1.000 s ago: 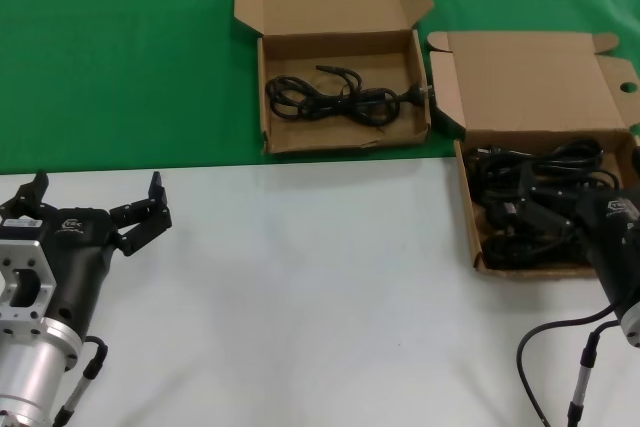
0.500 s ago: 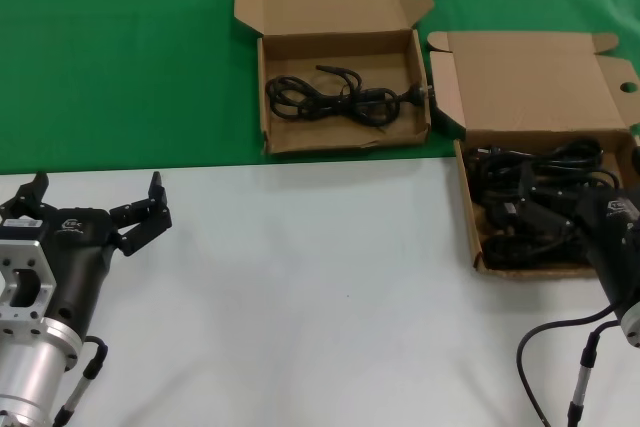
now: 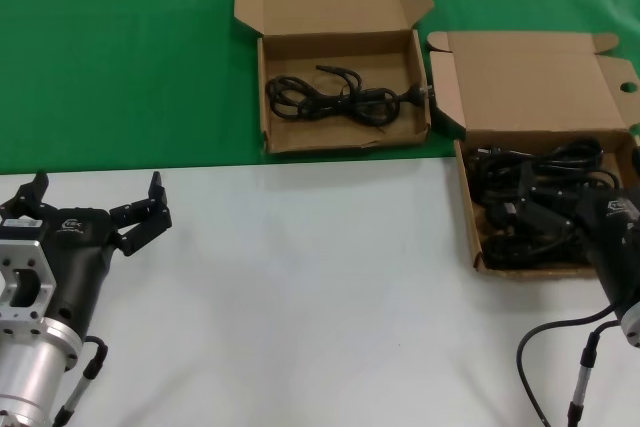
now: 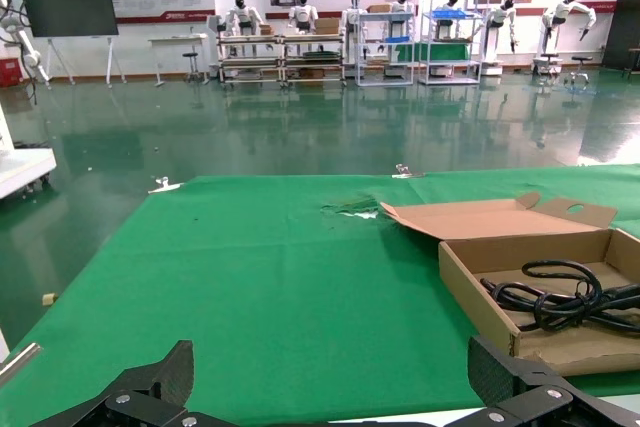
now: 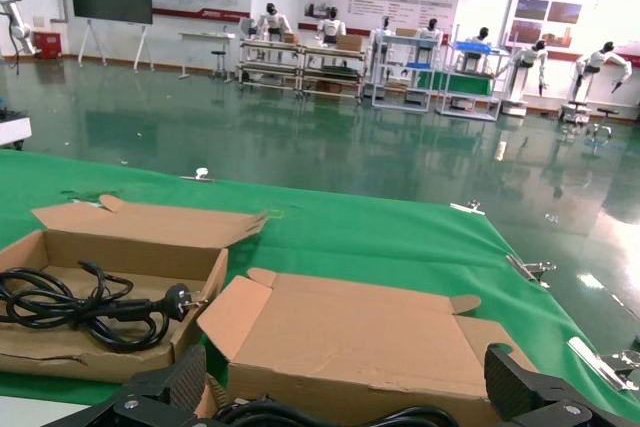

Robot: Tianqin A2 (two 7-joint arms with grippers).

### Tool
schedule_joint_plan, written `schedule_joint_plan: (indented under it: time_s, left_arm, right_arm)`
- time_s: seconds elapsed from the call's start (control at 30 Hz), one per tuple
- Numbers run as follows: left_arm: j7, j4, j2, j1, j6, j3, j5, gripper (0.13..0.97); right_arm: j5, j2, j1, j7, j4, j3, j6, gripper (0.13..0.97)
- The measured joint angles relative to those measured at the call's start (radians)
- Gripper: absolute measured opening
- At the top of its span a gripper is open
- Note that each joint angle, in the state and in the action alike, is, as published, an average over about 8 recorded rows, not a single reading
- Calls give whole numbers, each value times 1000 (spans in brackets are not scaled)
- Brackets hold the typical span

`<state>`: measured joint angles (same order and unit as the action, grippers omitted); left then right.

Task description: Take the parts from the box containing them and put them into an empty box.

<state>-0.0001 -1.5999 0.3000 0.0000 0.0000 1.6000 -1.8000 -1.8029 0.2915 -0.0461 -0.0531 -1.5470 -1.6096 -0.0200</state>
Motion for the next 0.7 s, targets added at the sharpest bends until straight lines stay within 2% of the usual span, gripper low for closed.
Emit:
schedule_joint_plan:
  time_s: [0.7]
  left_arm:
    - [0, 0, 0, 0, 0, 0, 0, 966]
  right_arm:
    - [0, 0, 0, 0, 0, 0, 0, 966]
